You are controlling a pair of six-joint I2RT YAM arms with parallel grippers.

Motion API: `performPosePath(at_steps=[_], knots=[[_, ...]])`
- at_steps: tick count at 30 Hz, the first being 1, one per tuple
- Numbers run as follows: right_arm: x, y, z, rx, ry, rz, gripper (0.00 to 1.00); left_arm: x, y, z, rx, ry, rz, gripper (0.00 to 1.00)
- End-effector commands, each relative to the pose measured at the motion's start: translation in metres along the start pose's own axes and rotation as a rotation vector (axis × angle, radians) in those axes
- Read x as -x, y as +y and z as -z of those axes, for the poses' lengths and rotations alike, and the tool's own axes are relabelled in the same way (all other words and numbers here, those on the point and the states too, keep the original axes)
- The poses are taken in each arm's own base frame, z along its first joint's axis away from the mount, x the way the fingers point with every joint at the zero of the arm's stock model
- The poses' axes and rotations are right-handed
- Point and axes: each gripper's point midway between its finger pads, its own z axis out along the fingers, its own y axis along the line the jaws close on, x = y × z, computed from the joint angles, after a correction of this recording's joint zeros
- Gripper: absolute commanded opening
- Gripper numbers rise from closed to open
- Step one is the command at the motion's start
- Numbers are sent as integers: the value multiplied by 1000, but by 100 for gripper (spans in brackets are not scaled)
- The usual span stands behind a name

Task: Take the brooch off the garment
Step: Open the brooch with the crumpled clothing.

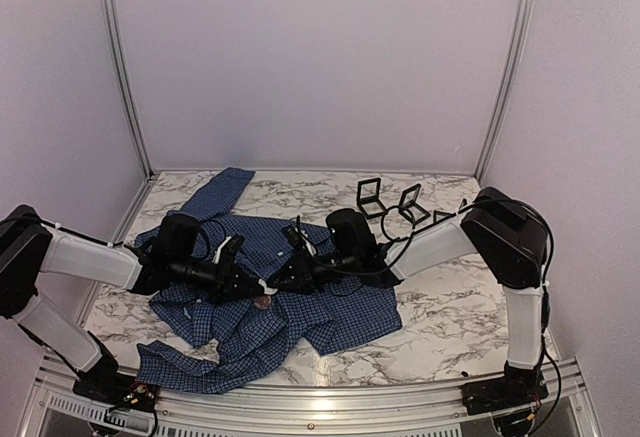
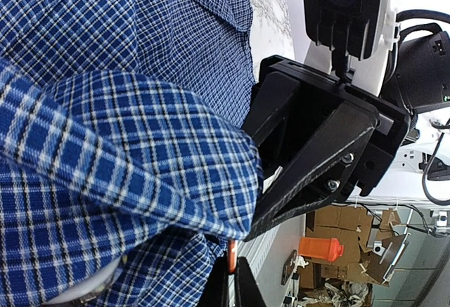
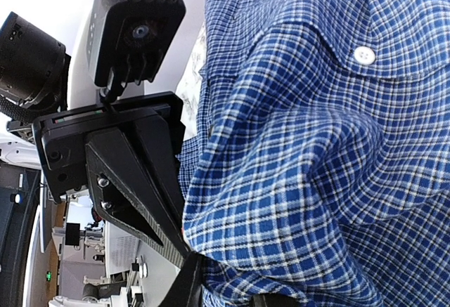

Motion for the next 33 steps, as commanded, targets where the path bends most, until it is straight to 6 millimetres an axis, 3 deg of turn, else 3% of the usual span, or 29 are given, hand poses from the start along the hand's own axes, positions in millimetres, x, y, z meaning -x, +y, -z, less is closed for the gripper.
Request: performPosePath(at_steps=[1, 20, 33], knots=[[8, 2, -6, -28, -24, 28, 20, -1, -22, -1, -62, 19, -58, 0], [10, -3, -11, -79, -15, 52, 17, -1, -24, 0, -59, 21, -65, 0], [13, 6, -6, -76, -27, 84, 20, -5, 0, 1, 37, 17, -27, 0]])
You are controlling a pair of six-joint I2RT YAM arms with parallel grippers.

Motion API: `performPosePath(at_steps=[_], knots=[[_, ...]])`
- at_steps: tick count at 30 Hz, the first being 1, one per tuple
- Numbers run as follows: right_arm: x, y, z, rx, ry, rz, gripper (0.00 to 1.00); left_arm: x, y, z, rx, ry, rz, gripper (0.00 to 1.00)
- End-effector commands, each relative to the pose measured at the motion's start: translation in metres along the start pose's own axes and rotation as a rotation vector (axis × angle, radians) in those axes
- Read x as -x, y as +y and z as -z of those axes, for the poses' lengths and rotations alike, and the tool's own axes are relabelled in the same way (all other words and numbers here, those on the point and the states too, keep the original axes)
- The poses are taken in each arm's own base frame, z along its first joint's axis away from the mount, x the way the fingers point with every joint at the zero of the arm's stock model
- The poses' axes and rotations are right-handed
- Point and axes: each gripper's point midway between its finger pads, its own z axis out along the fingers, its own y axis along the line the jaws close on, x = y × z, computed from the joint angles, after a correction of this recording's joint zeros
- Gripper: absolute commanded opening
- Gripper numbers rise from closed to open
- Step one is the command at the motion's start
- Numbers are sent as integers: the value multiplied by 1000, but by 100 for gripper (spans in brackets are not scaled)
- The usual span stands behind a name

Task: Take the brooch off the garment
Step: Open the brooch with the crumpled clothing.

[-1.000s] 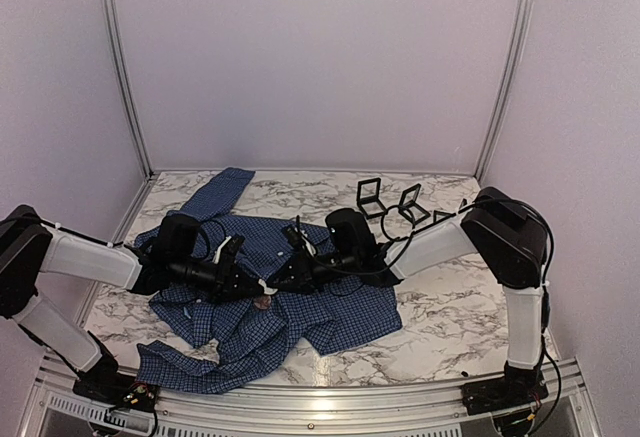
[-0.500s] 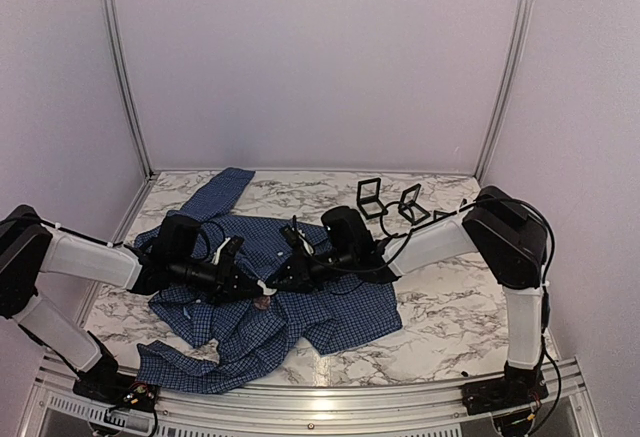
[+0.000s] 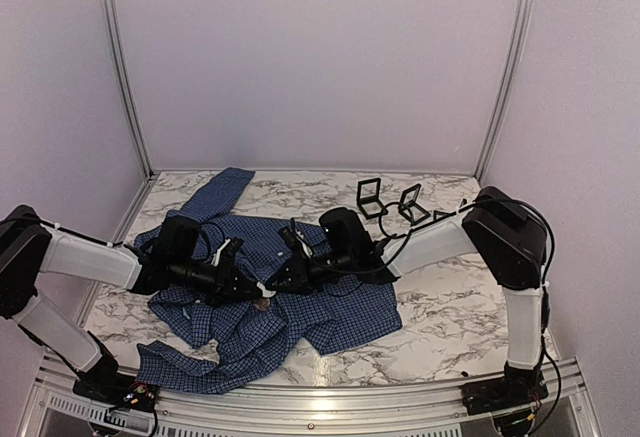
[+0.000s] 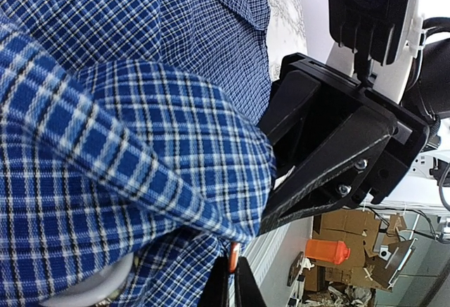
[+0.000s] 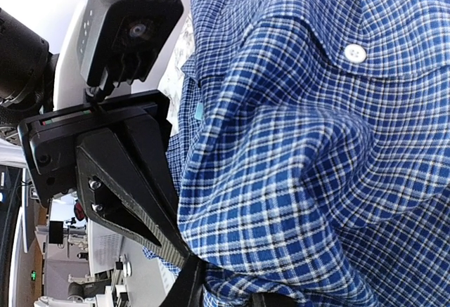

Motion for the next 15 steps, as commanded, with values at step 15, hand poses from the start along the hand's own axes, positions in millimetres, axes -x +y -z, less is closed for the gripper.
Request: performPosePath(at_steps=[15], knots=[[18, 22, 12, -23, -78, 78, 34, 0, 1, 4, 31, 0, -23, 0]])
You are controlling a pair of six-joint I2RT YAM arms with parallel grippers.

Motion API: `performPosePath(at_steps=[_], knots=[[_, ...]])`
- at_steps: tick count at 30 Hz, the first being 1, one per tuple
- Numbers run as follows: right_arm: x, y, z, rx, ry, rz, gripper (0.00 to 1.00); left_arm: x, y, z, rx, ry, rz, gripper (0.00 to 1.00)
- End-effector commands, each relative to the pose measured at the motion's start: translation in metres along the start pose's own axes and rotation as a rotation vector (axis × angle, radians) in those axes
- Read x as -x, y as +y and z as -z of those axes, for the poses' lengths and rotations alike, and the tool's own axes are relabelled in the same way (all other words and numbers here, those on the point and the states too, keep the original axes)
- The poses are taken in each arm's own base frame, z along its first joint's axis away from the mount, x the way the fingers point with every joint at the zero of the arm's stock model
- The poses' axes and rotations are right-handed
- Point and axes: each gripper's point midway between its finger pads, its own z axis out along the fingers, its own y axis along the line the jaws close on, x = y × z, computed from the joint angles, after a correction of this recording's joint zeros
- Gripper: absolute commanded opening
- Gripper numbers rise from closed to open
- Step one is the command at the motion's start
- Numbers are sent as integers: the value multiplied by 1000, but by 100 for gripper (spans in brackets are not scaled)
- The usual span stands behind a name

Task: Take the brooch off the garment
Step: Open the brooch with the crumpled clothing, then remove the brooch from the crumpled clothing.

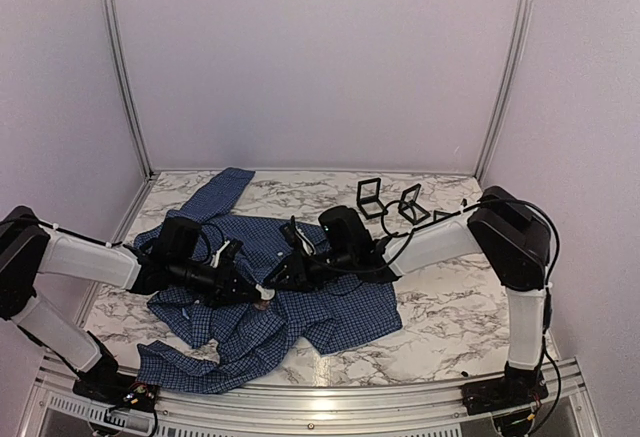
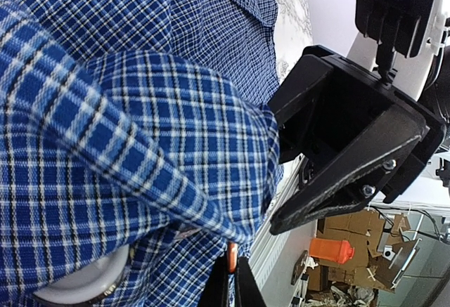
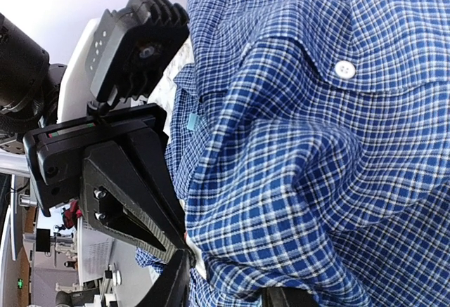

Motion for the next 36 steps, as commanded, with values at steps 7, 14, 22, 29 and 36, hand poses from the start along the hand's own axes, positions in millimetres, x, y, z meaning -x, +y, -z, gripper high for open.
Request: performPosePath(at_steps=[7, 14, 22, 29, 36], knots=[[12, 16, 10, -7, -45, 25, 44, 2, -4, 4, 6, -5, -24, 0], [11, 17, 20, -77, -42, 75, 43, 3, -5, 5, 4, -8, -25, 0], [5, 25, 21, -189, -5, 194, 43, 4, -4, 4, 5, -6, -25, 0], [21, 15, 28, -383, -27, 282, 42, 5, -5, 4, 7, -5, -28, 0], [29, 15, 30, -458, -36, 378, 41, 4, -4, 4, 11, -4, -27, 0]])
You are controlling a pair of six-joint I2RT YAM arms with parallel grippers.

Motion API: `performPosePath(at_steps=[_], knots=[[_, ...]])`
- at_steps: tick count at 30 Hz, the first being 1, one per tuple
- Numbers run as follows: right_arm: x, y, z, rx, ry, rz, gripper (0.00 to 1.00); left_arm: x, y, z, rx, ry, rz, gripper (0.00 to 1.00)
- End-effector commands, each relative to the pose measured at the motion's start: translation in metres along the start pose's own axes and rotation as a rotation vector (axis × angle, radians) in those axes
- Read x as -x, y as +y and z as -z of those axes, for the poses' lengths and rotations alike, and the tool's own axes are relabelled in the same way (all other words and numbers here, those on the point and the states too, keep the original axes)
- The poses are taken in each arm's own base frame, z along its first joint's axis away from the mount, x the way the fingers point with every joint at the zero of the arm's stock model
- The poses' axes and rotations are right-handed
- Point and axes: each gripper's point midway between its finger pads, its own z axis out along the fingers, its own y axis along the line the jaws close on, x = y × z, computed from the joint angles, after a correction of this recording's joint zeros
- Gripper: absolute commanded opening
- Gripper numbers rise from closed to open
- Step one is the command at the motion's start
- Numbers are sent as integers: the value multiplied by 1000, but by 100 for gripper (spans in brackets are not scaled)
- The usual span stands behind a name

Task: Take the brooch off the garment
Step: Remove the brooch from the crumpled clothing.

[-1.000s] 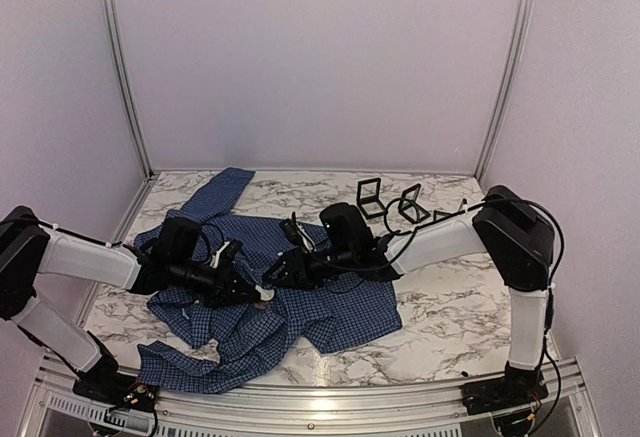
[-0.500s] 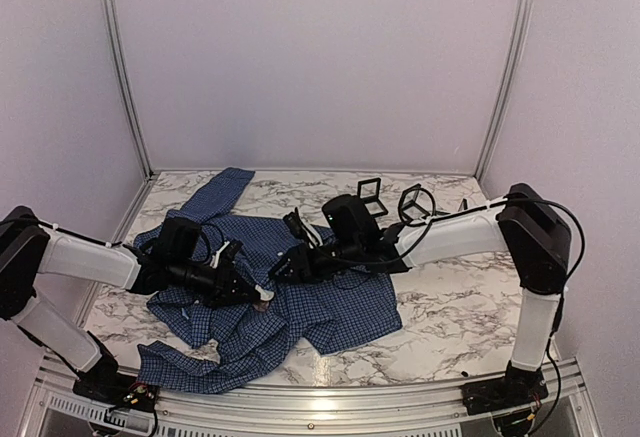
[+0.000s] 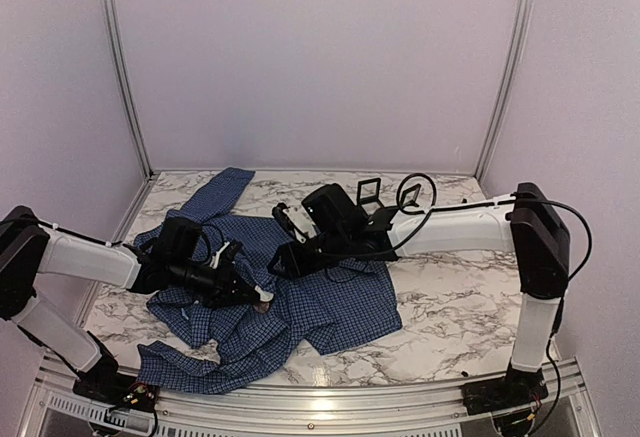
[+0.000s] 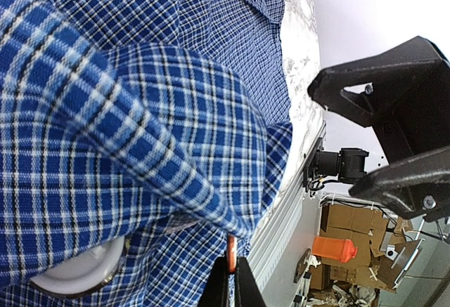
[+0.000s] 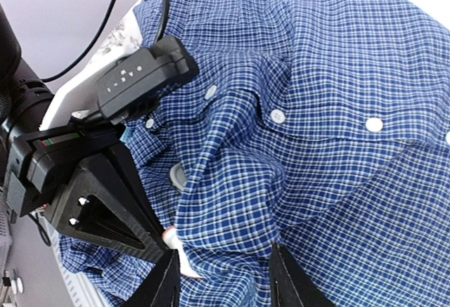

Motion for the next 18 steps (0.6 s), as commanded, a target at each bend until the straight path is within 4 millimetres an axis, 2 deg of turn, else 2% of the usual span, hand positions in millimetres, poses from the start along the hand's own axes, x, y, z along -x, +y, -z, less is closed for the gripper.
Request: performPosePath(at_steps=[1, 8, 18], knots=[[5, -6, 4, -82, 1, 89, 42, 6, -8, 3, -8, -12, -33, 0], [-11, -4, -10, -30, 70, 122, 41, 5, -8, 4, -6, -13, -32, 0], [-18, 1, -23, 7, 89, 101, 38, 5, -8, 5, -6, -13, -34, 0]])
